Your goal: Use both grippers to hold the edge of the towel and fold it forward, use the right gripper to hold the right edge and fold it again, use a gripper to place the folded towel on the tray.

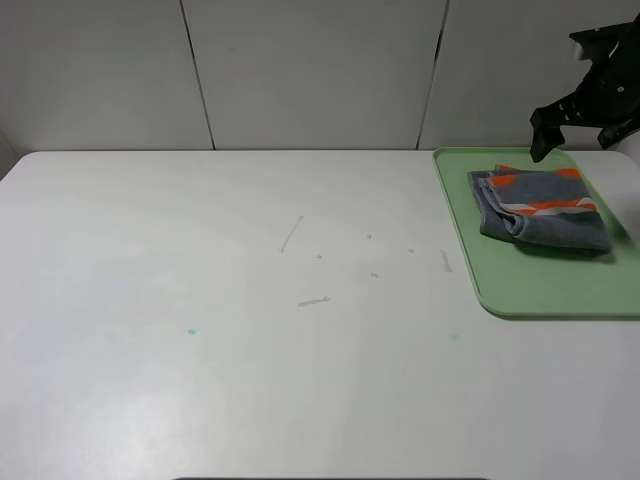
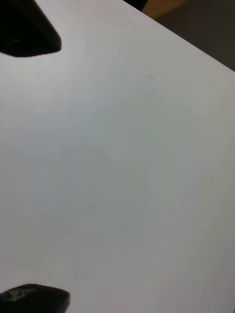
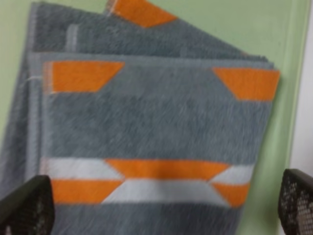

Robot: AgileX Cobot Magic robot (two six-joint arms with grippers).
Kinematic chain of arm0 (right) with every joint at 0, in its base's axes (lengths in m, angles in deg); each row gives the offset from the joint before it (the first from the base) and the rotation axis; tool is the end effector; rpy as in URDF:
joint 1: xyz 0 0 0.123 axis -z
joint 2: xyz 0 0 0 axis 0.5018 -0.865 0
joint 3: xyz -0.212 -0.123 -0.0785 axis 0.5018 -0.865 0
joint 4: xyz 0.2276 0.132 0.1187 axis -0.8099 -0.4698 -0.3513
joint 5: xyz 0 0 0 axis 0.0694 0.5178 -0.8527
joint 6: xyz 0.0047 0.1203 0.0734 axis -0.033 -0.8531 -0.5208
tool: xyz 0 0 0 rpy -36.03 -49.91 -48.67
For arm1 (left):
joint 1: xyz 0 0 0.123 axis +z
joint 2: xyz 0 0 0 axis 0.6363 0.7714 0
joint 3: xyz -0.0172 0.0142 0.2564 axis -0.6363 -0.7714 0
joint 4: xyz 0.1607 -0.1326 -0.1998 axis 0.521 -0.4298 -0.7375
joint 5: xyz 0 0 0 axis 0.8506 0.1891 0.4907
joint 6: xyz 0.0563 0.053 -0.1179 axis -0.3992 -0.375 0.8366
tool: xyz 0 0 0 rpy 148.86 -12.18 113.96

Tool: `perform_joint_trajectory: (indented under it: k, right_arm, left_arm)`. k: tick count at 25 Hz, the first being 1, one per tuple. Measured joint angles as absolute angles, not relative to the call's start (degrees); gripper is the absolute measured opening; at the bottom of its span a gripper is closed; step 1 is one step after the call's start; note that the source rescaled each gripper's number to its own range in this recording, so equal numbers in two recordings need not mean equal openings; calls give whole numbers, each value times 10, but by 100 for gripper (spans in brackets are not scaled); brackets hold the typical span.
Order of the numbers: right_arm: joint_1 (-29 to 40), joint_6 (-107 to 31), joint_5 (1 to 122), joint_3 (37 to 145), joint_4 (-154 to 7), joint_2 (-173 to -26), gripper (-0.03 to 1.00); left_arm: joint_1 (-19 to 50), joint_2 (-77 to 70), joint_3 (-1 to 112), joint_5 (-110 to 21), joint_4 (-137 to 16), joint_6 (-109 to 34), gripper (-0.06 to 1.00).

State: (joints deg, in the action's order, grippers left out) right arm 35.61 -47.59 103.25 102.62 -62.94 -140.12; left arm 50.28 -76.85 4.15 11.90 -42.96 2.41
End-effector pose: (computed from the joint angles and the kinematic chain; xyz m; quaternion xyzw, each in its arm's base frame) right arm 0.4694 -0.0502 0.1439 -0.0772 0.9781 -0.0515 0.1865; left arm 0.0976 0.0265 0.2706 -0.1262 0.8420 0.0528 0.5218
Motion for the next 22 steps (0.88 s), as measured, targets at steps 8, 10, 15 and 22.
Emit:
perform_joint_trajectory:
  k: [8, 10, 15, 22]
  right_arm:
    - [356, -476, 1185, 1026, -698, -1340, 100]
    - [356, -477, 1211, 1026, -703, -1327, 100]
    - [356, -491, 1216, 979, -710, -1269, 100]
    - [356, -504, 1218, 863, -728, -1132, 100]
  left_arm:
    - [503, -768, 42, 119, -430, 24, 93]
    - [503, -768, 42, 119, -430, 24, 93]
    - [503, -768, 42, 119, -430, 24, 93]
    - [503, -768, 42, 119, -430, 24, 93]
